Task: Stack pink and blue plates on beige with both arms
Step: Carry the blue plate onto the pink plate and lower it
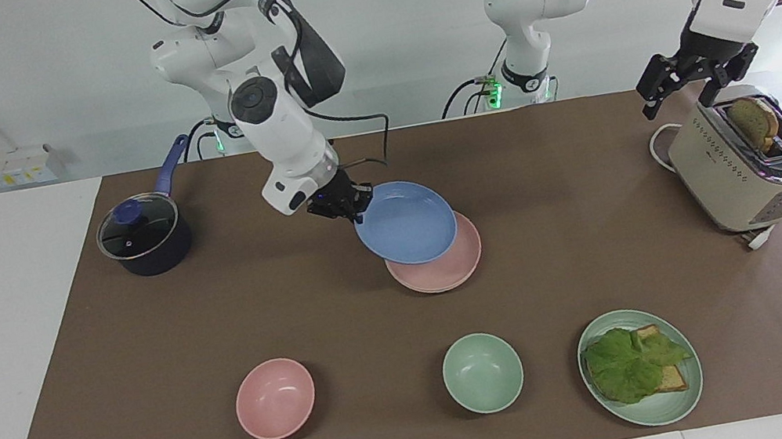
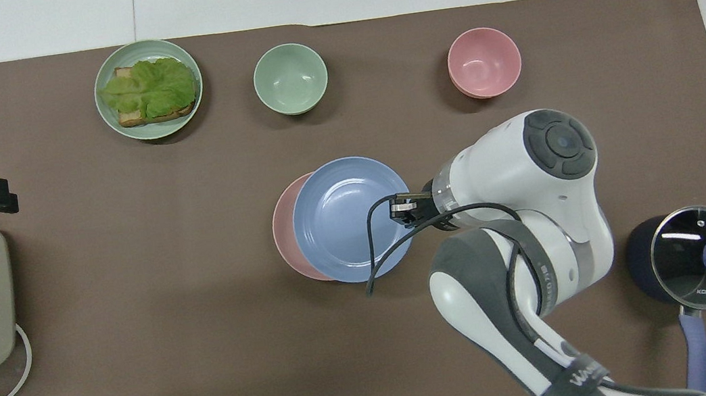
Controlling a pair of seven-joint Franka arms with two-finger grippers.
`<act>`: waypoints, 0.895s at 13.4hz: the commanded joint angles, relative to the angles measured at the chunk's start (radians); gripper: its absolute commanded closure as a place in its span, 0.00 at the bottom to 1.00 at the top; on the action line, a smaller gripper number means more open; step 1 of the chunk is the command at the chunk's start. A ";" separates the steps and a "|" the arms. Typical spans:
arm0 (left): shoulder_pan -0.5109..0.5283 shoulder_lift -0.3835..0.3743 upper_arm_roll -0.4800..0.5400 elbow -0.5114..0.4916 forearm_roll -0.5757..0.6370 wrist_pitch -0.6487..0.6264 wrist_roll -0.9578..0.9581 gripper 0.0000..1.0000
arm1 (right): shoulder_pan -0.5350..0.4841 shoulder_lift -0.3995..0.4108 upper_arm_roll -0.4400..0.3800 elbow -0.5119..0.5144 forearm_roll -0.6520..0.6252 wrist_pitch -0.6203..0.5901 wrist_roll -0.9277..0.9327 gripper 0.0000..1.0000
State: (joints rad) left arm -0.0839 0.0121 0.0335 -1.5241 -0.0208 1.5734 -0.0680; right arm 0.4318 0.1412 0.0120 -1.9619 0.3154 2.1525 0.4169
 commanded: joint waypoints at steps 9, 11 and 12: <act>0.009 -0.011 -0.006 -0.008 0.015 -0.009 0.007 0.00 | 0.073 0.118 -0.004 0.001 0.123 0.151 -0.021 1.00; 0.009 -0.011 -0.006 -0.008 0.015 -0.010 0.007 0.00 | 0.074 0.120 -0.004 -0.009 0.123 0.155 -0.029 1.00; 0.009 -0.011 -0.006 -0.008 0.015 -0.010 0.007 0.00 | 0.073 0.120 -0.004 -0.011 0.123 0.155 -0.042 1.00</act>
State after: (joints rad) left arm -0.0839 0.0121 0.0335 -1.5241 -0.0208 1.5734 -0.0680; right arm 0.5050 0.2631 0.0109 -1.9627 0.4123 2.2930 0.4186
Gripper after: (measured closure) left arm 0.000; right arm 0.943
